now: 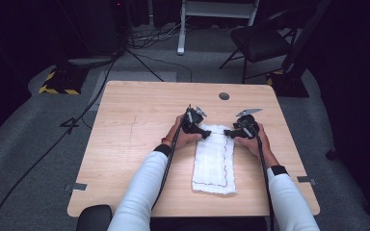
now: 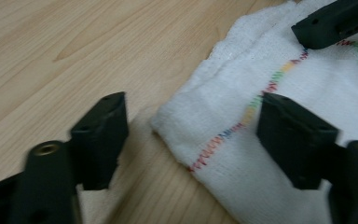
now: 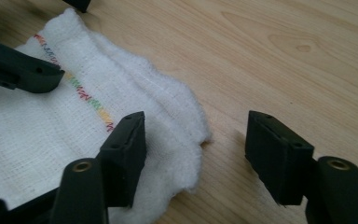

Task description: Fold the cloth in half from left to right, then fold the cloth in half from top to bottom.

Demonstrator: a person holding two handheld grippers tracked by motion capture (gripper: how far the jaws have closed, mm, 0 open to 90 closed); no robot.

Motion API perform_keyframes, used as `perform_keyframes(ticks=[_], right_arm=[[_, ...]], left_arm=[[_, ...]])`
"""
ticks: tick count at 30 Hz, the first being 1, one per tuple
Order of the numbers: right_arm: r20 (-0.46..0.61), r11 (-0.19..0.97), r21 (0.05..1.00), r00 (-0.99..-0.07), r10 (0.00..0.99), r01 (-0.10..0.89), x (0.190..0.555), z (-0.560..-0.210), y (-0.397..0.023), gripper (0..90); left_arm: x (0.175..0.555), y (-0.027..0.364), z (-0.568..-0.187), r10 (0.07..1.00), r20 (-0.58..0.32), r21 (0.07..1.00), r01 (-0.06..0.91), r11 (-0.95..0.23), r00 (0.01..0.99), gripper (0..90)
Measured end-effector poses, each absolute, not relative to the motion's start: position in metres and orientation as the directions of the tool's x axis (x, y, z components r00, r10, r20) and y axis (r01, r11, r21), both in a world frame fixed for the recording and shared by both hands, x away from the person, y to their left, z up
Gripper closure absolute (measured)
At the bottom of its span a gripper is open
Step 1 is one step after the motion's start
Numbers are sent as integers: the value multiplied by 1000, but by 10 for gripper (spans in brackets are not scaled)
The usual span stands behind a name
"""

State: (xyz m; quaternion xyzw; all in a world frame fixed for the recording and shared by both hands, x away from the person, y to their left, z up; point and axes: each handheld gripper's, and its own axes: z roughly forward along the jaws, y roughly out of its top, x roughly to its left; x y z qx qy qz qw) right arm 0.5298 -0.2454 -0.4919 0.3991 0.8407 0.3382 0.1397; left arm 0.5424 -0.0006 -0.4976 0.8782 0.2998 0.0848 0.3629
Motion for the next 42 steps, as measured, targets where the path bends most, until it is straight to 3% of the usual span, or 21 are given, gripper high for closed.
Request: perform_keyframes(ticks=[4,7,12,20,42], right_arm=[[52,467,676,-669,741,570,527,-490,-242,612],[64,480,670,-688,723,567,526,-488,-240,723],[20,523,656,-705,708,544,525,-485,-233,811],[-97,562,666,-690,717,491,527,-482,-216,831],[-158,507,775,-660,734,378,535,-443,-204,841]], left_arm=[[542,0,-495,531,-89,687,438,-580,843,485],[543,-1,-493,504,-102,674,433,-599,857,607],[547,-4,-490,490,-104,662,428,-616,866,737],[553,-2,-486,547,-40,683,423,-596,836,797],[563,14,-445,587,42,730,376,-571,809,799]])
